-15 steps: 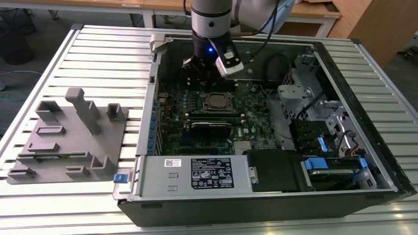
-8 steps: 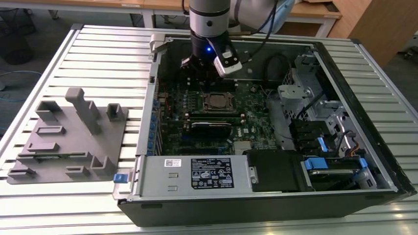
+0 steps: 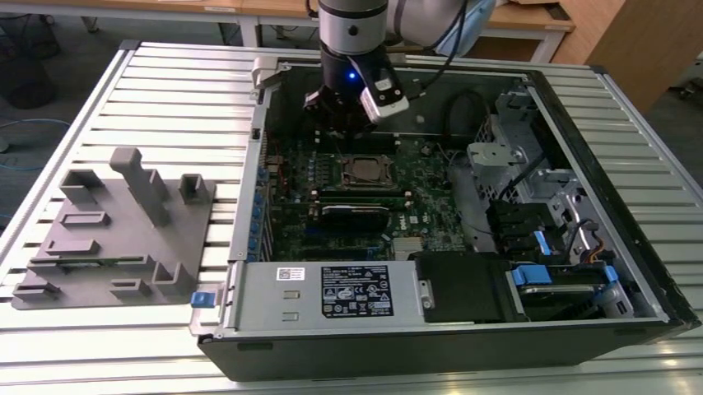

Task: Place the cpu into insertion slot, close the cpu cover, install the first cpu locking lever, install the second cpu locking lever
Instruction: 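Install the first cpu locking lever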

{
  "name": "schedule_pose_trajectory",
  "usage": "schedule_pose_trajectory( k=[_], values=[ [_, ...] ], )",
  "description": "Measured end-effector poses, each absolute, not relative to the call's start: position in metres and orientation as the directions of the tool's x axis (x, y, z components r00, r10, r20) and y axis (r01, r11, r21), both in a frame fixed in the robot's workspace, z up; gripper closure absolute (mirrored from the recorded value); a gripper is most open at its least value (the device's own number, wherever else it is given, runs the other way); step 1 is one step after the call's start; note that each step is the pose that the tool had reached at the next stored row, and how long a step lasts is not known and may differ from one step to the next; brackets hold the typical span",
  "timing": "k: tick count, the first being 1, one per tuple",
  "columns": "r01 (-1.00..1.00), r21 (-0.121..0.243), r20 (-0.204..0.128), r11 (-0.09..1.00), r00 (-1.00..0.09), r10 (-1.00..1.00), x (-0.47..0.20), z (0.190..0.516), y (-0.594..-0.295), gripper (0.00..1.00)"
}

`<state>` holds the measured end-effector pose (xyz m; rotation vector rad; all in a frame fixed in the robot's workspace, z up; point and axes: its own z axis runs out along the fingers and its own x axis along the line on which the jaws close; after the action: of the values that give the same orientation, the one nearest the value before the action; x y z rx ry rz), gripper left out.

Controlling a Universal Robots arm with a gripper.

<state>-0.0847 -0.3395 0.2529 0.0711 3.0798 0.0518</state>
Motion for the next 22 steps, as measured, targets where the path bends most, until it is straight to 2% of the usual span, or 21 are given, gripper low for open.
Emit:
schedule_pose_trajectory(
  k=[22],
  values=[
    [0.045, 0.035, -0.06, 0.998, -0.997, 0.047, -0.107, 0.252, -0.34, 0.89]
  ],
)
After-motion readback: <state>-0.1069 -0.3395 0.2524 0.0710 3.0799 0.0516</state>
